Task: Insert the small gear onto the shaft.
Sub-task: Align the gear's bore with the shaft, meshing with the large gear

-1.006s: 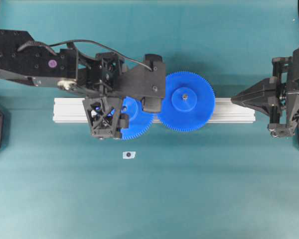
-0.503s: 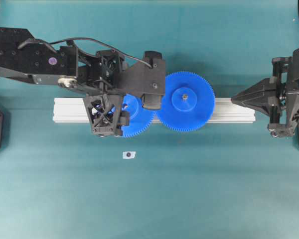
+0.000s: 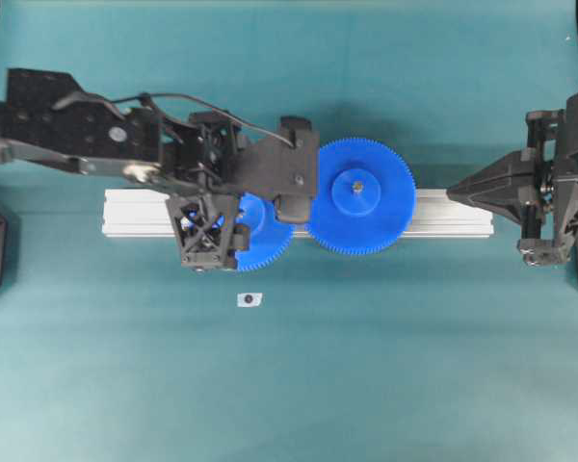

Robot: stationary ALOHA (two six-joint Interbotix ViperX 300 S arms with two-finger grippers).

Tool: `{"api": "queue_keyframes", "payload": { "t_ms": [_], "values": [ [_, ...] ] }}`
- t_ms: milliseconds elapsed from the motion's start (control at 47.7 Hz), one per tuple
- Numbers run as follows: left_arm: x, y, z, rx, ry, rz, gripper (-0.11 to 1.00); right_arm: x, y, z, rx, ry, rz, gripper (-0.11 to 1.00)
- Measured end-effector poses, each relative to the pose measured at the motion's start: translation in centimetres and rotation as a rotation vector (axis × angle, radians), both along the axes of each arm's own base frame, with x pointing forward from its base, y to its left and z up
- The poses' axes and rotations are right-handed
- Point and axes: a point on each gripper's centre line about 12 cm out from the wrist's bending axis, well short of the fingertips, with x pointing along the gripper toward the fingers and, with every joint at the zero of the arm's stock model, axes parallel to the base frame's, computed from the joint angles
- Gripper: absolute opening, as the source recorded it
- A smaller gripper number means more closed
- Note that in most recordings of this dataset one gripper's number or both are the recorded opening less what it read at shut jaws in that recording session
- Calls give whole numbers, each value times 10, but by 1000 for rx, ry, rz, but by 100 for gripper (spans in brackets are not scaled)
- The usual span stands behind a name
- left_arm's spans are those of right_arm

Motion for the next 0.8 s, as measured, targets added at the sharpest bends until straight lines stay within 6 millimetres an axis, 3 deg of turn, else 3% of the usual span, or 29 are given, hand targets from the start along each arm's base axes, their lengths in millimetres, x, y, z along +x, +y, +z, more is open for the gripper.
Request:
{"api": "queue_keyframes", "payload": {
  "t_ms": [356,796],
  "values": [
    [3,0,-26,8,15,-24,70,0,0,0,0,0,0,0],
    [5,0,-31,8,21,-24,70,0,0,0,1,-2,-2,0]
  ]
}}
